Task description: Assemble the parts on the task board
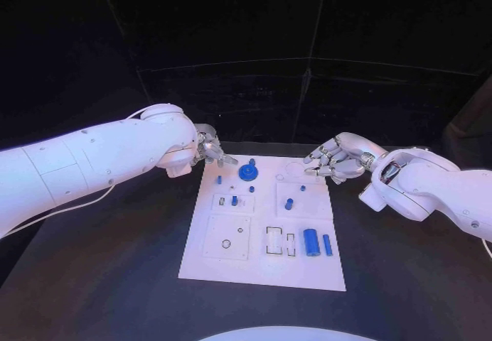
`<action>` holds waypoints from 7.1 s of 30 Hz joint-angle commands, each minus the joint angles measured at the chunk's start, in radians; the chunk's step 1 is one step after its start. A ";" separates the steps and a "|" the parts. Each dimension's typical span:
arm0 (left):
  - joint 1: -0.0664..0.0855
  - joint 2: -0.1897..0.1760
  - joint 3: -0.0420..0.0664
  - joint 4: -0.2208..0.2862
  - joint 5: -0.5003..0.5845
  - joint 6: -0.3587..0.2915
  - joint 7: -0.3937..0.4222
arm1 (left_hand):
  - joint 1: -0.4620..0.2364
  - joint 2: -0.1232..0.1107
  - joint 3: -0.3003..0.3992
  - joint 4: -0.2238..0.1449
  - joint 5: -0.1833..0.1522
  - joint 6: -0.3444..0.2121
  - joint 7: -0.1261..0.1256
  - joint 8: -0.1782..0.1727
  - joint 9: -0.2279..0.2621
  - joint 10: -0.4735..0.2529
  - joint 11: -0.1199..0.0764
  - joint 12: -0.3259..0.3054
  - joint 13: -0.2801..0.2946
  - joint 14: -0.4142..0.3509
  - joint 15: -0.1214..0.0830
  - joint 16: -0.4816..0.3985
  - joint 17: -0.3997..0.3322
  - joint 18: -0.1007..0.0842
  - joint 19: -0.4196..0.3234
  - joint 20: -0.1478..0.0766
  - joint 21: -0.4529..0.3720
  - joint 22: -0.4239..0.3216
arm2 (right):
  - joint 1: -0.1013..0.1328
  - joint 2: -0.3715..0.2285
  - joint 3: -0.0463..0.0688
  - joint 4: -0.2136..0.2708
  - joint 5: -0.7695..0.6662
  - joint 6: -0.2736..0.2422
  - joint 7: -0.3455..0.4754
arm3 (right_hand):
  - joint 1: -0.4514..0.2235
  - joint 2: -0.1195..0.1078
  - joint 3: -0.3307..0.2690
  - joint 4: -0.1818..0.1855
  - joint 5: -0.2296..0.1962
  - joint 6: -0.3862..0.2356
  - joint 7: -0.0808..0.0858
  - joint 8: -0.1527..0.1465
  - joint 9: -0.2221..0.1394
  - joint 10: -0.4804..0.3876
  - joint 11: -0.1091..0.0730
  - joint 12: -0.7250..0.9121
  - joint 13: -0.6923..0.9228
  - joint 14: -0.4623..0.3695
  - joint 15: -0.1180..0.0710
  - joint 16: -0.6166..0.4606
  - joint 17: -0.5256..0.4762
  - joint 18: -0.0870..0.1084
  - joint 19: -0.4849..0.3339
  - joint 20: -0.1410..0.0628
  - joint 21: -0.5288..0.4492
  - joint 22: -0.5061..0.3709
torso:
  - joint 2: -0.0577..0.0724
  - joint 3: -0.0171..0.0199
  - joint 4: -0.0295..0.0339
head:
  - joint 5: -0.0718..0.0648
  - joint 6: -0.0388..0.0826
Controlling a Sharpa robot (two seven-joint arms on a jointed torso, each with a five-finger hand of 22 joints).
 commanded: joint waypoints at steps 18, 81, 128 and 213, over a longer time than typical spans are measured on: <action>-0.009 0.158 -0.019 -0.305 -0.036 0.226 0.022 | 0.019 0.025 -0.032 0.015 -0.001 0.010 0.005 -0.014 -0.016 -0.005 0.006 0.001 0.001 0.105 0.012 0.003 0.263 -0.005 0.000 0.007 -0.002 0.005 | 0.002 0.019 0.000 -0.006 -0.002 0.007 0.008 | -0.007 0.003 -0.004 0.004 0.005 -0.009 0.000 0.005 0.000 -0.001 0.002 -0.002 -0.002 0.005 0.000 -0.006 0.000 0.016 -0.003 0.002 -0.007 -0.003 | 0.003 -0.0010 -0.0014 | 0.009 -0.005; -0.042 0.195 -0.025 -0.355 -0.056 0.264 0.079 | 0.247 0.153 0.052 -0.121 -0.001 0.039 -0.007 -0.035 -0.062 -0.011 -0.006 -0.001 -0.011 0.105 0.004 0.003 0.263 -0.005 0.001 0.003 -0.002 0.016 | 0.002 0.030 0.000 -0.013 -0.002 0.003 0.018 | -0.001 0.006 -0.004 0.004 0.012 -0.012 0.001 0.004 -0.001 -0.002 0.002 -0.001 -0.004 0.007 -0.001 -0.009 0.001 0.017 -0.002 0.002 -0.011 -0.006 | 0.002 0.0001 -0.0014 | 0.005 -0.018; -0.110 -0.126 -0.047 0.197 -0.229 -0.166 0.129 | 0.214 0.096 0.369 -0.251 -0.003 0.032 -0.021 0.046 0.006 0.022 -0.019 -0.014 -0.028 0.105 -0.007 0.003 0.263 -0.012 0.018 -0.010 0.016 0.053 | 0.002 0.027 0.000 -0.024 0.003 0.004 0.022 | -0.005 0.008 -0.007 0.009 0.018 -0.013 0.001 0.006 0.000 -0.002 0.003 0.000 -0.006 0.008 0.000 -0.013 0.001 0.017 0.000 0.002 -0.013 -0.008 | -0.005 0.0011 0.0106 | 0.017 -0.023; -0.179 -0.175 -0.066 0.269 -0.287 -0.335 0.152 | 0.199 0.074 0.415 -0.253 -0.003 0.035 -0.025 0.057 0.015 0.035 -0.023 -0.009 -0.025 0.105 -0.011 0.003 0.263 -0.016 0.029 -0.013 0.030 0.072 | 0.001 0.034 0.000 -0.034 0.003 0.016 0.026 | -0.006 0.008 -0.008 0.011 0.018 -0.013 0.001 0.006 0.000 -0.002 0.003 0.000 -0.006 0.008 0.000 -0.014 0.001 0.017 0.000 0.002 -0.014 -0.009 | -0.006 0.0008 0.0112 | 0.017 -0.044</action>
